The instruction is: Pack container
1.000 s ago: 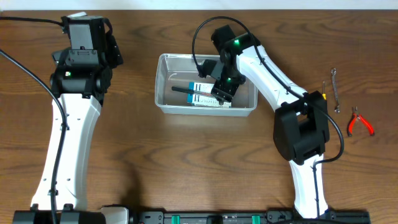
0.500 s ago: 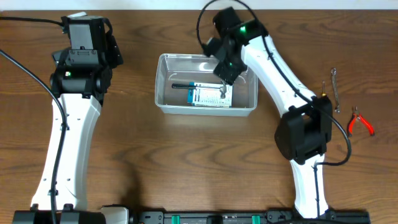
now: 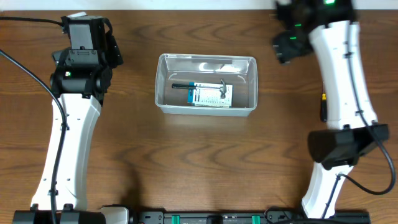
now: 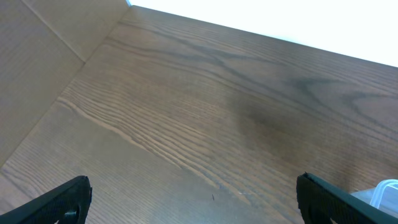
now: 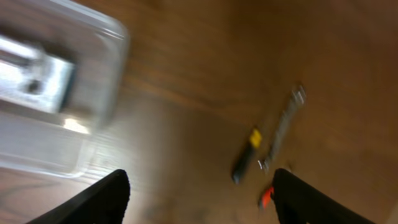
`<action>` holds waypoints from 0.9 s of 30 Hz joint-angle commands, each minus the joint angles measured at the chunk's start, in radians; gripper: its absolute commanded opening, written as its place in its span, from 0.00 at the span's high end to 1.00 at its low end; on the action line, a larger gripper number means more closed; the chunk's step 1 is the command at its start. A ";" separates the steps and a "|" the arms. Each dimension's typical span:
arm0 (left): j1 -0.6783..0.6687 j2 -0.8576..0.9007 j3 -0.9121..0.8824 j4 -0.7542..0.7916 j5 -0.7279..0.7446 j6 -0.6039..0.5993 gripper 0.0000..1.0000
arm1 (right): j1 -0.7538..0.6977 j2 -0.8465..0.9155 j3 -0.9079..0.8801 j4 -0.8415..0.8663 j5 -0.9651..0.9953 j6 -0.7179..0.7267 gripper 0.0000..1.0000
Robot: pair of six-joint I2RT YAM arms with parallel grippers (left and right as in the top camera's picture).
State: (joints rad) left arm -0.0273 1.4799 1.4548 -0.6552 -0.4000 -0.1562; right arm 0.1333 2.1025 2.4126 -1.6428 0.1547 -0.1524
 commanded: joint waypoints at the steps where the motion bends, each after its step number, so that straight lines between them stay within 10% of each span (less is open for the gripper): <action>1: 0.005 0.003 0.009 -0.002 -0.020 0.006 0.02 | -0.091 0.000 -0.012 -0.026 -0.034 0.047 0.23; 27: 0.005 0.003 0.009 -0.002 -0.020 0.006 0.02 | -0.343 0.003 -0.690 0.401 -0.084 0.047 0.37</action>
State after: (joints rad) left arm -0.0273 1.4799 1.4548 -0.6548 -0.4000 -0.1562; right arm -0.2008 2.1040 1.7569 -1.2678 0.0776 -0.0967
